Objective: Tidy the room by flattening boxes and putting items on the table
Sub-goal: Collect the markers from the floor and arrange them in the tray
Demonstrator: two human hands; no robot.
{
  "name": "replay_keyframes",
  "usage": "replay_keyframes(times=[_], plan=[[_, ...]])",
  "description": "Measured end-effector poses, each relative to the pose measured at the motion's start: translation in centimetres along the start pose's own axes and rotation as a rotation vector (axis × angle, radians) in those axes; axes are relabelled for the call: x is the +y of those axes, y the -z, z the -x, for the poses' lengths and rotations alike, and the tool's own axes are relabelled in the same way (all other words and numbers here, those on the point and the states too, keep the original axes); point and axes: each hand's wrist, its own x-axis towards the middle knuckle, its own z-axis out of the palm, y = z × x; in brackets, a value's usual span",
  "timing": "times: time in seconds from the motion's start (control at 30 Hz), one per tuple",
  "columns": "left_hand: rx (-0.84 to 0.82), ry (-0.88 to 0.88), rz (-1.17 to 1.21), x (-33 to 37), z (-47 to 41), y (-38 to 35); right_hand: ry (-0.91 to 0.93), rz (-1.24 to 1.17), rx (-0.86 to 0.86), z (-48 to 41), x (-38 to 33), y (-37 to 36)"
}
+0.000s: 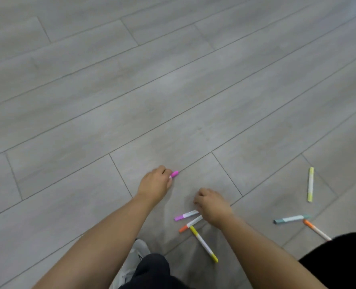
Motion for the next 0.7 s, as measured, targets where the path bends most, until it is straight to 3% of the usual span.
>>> replay_keyframes(times=[0.1, 0.27, 0.43, 0.5, 0.7], plan=[[0.007, 0.010, 0.060, 1.1, -0.6, -0.5, 0.017, -0.005, 0.098, 0.7, 0.0, -1.2], [-0.033, -0.026, 0.119, 2.0, -0.9, -1.4, 0.077, 0.078, 0.118, 2.0, 0.6, -2.2], [-0.067, -0.050, 0.190, 3.5, -1.3, -2.0, -0.061, 0.166, 0.256, 3.0, 0.9, -2.3], [-0.086, -0.054, 0.191, 3.9, -1.6, -2.3, -0.146, 0.141, 0.236, 3.3, 1.3, -2.1], [-0.119, -0.007, 0.259, 6.5, -2.3, -2.8, -0.467, -0.120, 0.247, 3.9, 3.0, -1.6]])
